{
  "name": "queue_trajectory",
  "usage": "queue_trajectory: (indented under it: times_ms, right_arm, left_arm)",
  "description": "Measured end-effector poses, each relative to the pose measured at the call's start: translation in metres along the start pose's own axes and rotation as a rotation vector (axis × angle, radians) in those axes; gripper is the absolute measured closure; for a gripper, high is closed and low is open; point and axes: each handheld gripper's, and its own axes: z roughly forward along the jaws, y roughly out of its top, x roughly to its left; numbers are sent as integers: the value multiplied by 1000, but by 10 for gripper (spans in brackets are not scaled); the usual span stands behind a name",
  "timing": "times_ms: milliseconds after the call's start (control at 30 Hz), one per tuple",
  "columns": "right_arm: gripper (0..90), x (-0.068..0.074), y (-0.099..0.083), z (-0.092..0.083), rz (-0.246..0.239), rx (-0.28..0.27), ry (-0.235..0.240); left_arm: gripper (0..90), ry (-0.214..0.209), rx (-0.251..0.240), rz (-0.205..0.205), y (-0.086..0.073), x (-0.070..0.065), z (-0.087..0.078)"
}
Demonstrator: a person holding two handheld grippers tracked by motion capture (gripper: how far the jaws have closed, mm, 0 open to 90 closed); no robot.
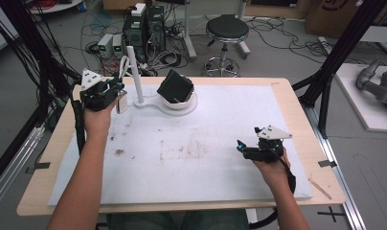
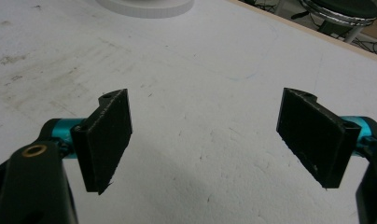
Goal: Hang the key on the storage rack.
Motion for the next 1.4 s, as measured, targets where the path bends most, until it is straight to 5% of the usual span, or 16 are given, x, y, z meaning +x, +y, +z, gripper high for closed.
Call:
queue_trajectory:
  times_ms: [300, 833, 1200, 1400]
  right_arm:
    - [184, -1, -2, 0, 2, 5, -1]
    - [184, -1, -2, -3, -4, -5, -4]
    - [184, -1, 0, -4, -6, -8, -5]
    - [184, -3, 2, -6, -3, -21, -8]
  left_arm:
    - [812, -17, 18, 9, -5, -4, 10]
    - [801, 4, 121, 7, -19, 0, 33]
    - [513, 17, 118, -5, -14, 1, 23]
    - [386, -45, 116, -6, -14, -1, 4]
